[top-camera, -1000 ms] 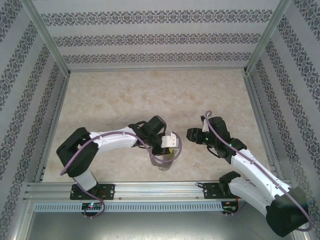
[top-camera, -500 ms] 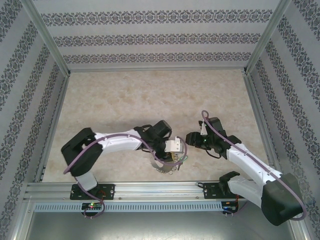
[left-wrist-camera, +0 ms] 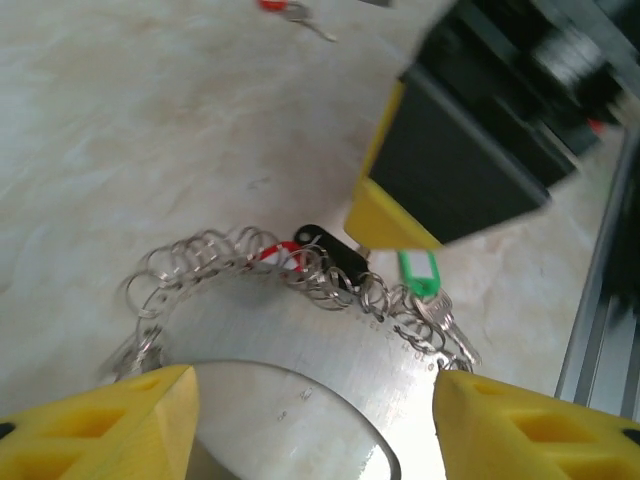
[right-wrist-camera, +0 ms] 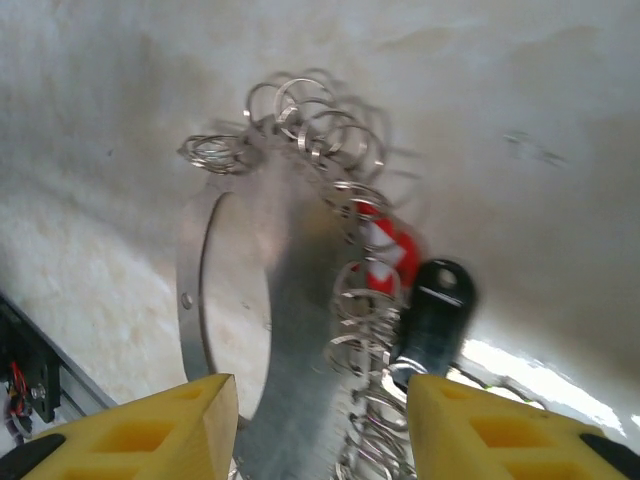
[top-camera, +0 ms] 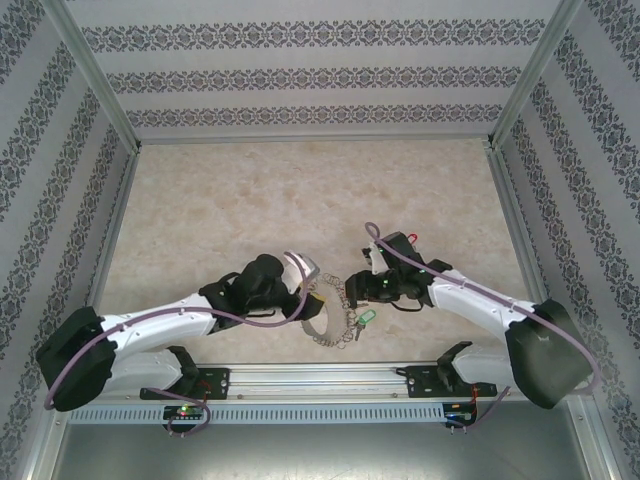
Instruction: Put the keys on the keyring
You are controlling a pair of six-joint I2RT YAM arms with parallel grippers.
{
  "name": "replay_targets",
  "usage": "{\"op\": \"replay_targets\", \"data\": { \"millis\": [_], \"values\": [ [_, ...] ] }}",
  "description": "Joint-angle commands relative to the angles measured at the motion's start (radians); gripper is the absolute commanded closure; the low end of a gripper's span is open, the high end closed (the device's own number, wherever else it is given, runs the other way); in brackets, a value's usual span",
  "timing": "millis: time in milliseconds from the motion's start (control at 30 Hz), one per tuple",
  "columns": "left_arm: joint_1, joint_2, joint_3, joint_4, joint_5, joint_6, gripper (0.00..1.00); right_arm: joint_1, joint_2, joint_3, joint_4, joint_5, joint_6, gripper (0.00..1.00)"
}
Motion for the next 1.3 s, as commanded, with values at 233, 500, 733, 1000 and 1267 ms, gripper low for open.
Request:
{"op": "replay_targets", "data": {
  "millis": [233,500,733,1000,1267],
  "values": [
    [0.038,0.026,-0.112,0.063,-0.093,-0.591,0.28,0.026,0.191,0.154,-0.012,0.037,-0.138,0.52],
    [0.054,0.098,-0.091,0.065,-0.065,-0.642,0.25,0.021,0.317,0.209,-0.025,-0.010,-0.198,0.52],
    [0.066,0.235,-0.048,0.122,-0.008,-0.664,0.28,0.022,0.366,0.200,-0.016,-0.084,-0.211,0.55],
    [0.071,0.363,0.017,0.148,0.021,-0.659,0.32,0.008,0.385,0.171,0.020,-0.168,-0.216,0.62],
    [0.091,0.422,0.027,0.200,0.036,-0.666,0.33,-0.026,0.397,0.157,0.055,-0.259,-0.238,0.64]
  ]
}}
